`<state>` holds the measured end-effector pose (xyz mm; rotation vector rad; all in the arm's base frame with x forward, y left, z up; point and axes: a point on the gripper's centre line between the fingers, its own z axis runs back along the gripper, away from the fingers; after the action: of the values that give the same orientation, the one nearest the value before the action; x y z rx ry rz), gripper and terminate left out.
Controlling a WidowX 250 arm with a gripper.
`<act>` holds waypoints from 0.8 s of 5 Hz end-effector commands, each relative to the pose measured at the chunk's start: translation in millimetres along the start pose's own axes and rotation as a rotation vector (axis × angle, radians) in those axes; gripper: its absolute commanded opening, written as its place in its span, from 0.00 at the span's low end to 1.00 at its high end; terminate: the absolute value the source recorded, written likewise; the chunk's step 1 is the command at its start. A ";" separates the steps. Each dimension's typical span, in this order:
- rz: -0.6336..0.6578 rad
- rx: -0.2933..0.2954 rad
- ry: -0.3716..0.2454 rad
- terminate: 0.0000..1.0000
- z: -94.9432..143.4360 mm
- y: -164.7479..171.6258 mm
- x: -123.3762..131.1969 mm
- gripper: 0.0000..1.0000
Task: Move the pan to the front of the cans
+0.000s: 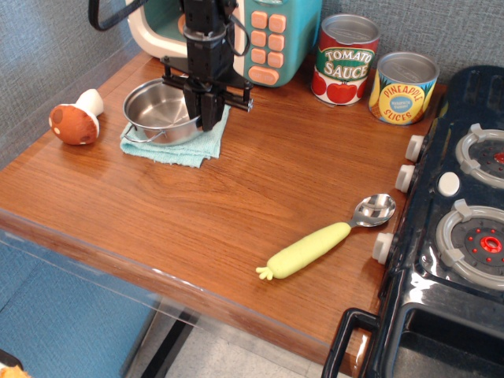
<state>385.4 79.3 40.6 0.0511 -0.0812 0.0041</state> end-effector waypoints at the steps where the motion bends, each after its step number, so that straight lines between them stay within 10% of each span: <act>1: -0.128 0.095 -0.163 0.00 86.5 -62.6 5.7 0.00; 4: -0.311 0.042 -0.106 0.00 50.4 -185.9 11.6 0.00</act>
<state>396.6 -112.7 57.7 0.1125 -0.1182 -0.3169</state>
